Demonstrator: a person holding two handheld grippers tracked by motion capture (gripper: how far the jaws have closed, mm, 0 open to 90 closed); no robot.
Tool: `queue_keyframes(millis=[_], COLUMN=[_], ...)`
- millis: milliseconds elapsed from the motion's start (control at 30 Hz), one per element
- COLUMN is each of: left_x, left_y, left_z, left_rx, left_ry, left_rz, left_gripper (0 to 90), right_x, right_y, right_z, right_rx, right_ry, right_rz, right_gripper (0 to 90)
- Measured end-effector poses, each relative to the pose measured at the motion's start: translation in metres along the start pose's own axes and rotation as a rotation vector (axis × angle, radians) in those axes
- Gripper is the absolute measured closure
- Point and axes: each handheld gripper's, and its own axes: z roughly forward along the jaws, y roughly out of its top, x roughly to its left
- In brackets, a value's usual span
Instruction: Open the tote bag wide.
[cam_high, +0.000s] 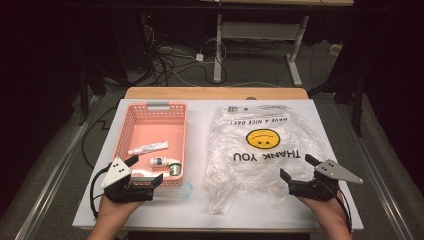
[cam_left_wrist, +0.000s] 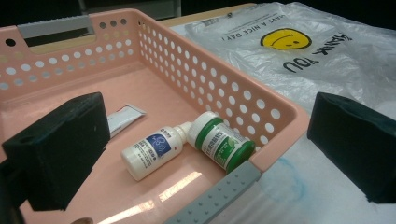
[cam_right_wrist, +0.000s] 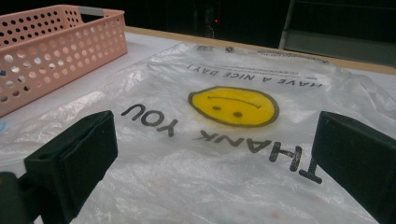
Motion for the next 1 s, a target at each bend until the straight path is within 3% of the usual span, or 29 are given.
queue_keyframes(millis=[1000], left_x=[-0.0003], left_y=[0.0002], left_z=[0.0009], left_rx=[-0.008], left_ry=[-0.014], left_rz=[-0.008], left_gripper=[0.0], right_x=[0.0022], right_y=[0.0021], right_z=[-0.0041], right_rx=[-0.010], right_ry=[-0.015], right_rz=[-0.016], right_gripper=[1.8])
